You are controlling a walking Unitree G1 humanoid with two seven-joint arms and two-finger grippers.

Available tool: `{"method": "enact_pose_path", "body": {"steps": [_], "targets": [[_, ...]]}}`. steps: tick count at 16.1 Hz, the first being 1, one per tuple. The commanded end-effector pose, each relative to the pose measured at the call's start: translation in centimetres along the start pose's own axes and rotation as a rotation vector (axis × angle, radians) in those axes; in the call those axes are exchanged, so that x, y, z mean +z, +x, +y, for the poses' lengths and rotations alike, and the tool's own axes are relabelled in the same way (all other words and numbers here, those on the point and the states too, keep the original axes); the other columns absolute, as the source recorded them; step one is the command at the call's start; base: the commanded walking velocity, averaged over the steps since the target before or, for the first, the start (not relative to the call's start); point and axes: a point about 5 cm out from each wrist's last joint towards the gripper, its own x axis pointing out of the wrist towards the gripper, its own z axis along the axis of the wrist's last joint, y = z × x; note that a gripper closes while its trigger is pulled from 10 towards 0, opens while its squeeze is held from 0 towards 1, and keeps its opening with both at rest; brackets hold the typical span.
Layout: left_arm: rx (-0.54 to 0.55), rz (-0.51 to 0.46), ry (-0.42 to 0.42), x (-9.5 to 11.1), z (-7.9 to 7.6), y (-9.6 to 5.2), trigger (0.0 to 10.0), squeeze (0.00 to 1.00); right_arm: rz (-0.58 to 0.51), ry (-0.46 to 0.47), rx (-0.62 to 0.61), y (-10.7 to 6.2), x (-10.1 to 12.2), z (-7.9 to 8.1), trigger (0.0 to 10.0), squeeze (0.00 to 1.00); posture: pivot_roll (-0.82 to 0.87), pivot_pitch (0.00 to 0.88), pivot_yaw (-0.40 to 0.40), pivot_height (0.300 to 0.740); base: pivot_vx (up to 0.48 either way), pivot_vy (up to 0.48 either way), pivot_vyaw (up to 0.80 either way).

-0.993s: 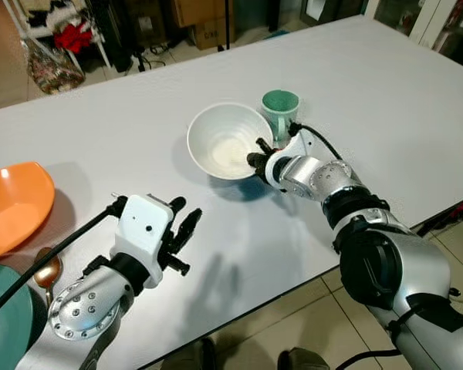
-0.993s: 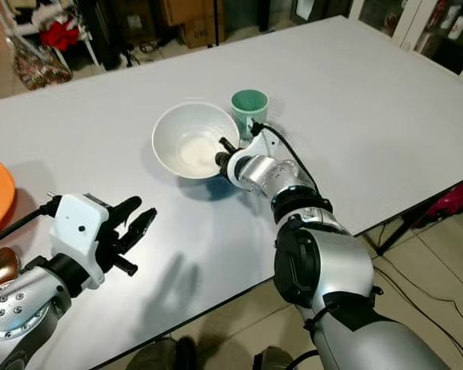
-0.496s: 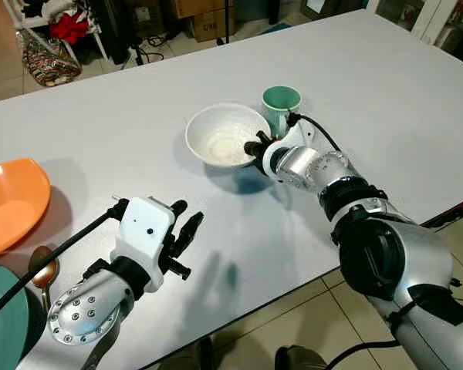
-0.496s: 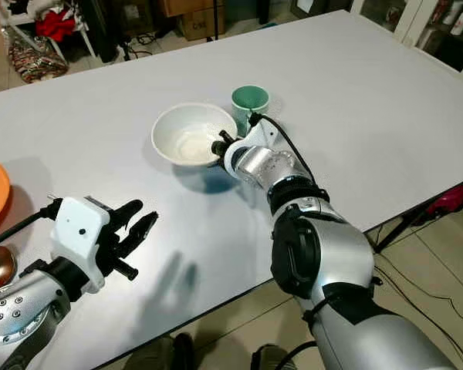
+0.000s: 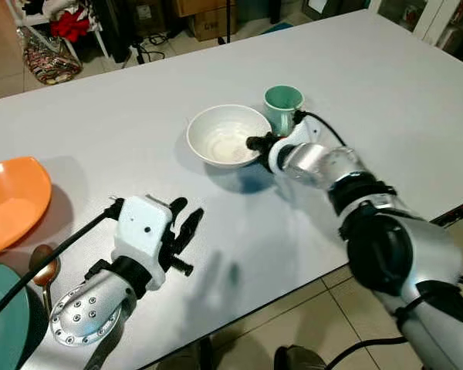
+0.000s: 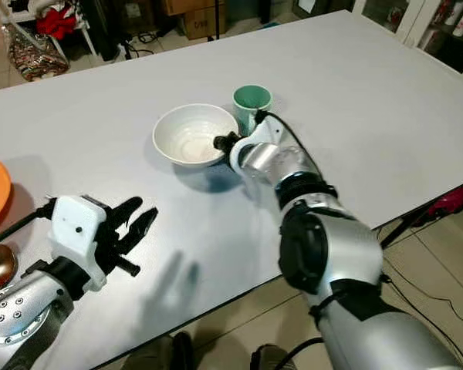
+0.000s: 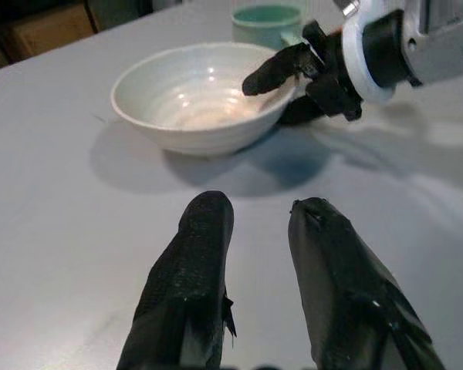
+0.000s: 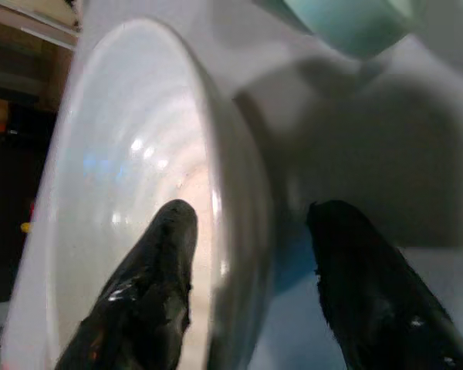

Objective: Setting the table

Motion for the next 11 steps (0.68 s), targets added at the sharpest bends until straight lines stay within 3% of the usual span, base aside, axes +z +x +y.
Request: {"method": "enact_pose_path", "body": {"steps": [1, 2, 3, 4, 7, 9, 11], "targets": [[0.025, -0.007, -0.013, -0.2, 0.4, 0.0, 10.0, 0.0, 0.003, 0.007, 0.066, -0.5, 0.9, 1.1, 10.0, 1.0, -0.05, 0.086, 0.051, 0.74, 0.0, 0.0, 0.0], [0.028, -0.009, -0.015, -0.3, 0.5, 0.1, 10.0, 0.0, 0.025, 0.01, 0.101, -0.9, 1.2, 1.0, 10.0, 1.0, -0.06, 0.074, 0.054, 0.74, 0.0, 0.0, 0.0], [0.026, -0.007, -0.012, -0.3, 0.5, 0.1, 10.0, 0.0, 0.05, 0.012, 0.122, -1.3, 1.4, 0.8, 10.0, 0.06, -0.06, 0.069, 0.055, 0.74, 0.0, 0.0, 0.0], [0.027, -0.009, -0.012, -0.4, 0.5, 0.1, 10.0, 0.0, 0.063, 0.017, 0.153, -1.9, 1.7, 0.4, 10.0, 0.0, -0.06, 0.064, 0.058, 0.74, 0.0, 0.0, 0.0], [0.039, -0.02, -0.023, -0.4, 0.5, -0.1, 10.0, 0.0, 0.067, -0.011, 0.256, -4.4, 1.6, -0.5, 10.0, 0.0, -0.05, 0.05, 0.063, 0.74, 0.0, 0.0, 0.0], [0.068, -0.035, -0.039, -0.4, 0.8, -0.2, 10.0, 0.0, 0.052, -0.121, 0.315, -7.9, 0.5, -2.0, 10.0, 0.0, -0.05, 0.04, 0.067, 0.74, 0.0, 0.0, 0.0], [0.102, -0.046, -0.046, -0.4, 1.0, -0.1, 10.0, 0.0, 0.049, -0.298, 0.292, -11.0, -1.3, -3.4, 10.0, 0.0, -0.06, 0.037, 0.076, 0.74, 0.0, 0.0, 0.0]]}}
